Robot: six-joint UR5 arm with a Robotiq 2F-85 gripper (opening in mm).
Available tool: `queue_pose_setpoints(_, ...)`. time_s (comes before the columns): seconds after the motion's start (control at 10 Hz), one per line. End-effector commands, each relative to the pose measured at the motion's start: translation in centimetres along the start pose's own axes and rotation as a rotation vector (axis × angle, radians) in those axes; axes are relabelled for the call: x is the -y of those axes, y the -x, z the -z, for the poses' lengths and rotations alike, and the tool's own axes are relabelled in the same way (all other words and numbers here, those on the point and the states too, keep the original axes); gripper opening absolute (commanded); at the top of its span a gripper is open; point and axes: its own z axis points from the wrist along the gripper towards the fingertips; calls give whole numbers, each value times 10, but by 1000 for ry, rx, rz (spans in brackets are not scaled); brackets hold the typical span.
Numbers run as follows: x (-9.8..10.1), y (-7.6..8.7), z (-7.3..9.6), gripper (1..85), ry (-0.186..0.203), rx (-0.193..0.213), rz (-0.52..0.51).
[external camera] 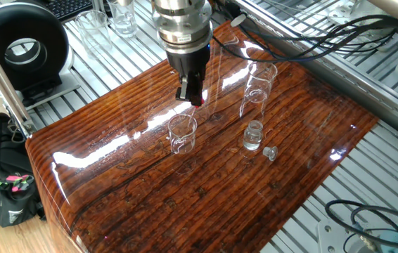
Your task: Transfer liquid using a dropper
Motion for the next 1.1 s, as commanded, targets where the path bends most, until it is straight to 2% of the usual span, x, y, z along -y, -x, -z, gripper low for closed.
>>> queue_pose_setpoints(0.0,24,-13,-11,20,-53,-3,56)
queue_pose_setpoints(0.1,19,-9,-10,20,-40,2,60)
queue_pose_setpoints(0.3,-4,-7,-10,20,49,16,63)
queue_pose_setpoints(0.5,-13,-3,-10,20,84,29,21)
queue_pose_setpoints(0.6,-12,-3,-10,20,80,28,-2)
queue_pose_setpoints(0.7,-16,-2,-9,20,95,31,-43)
queue_pose_setpoints(0.9,-7,-7,-10,20,62,11,-53)
queue_pose_setpoints(1.0,6,-18,-9,20,30,-14,-21)
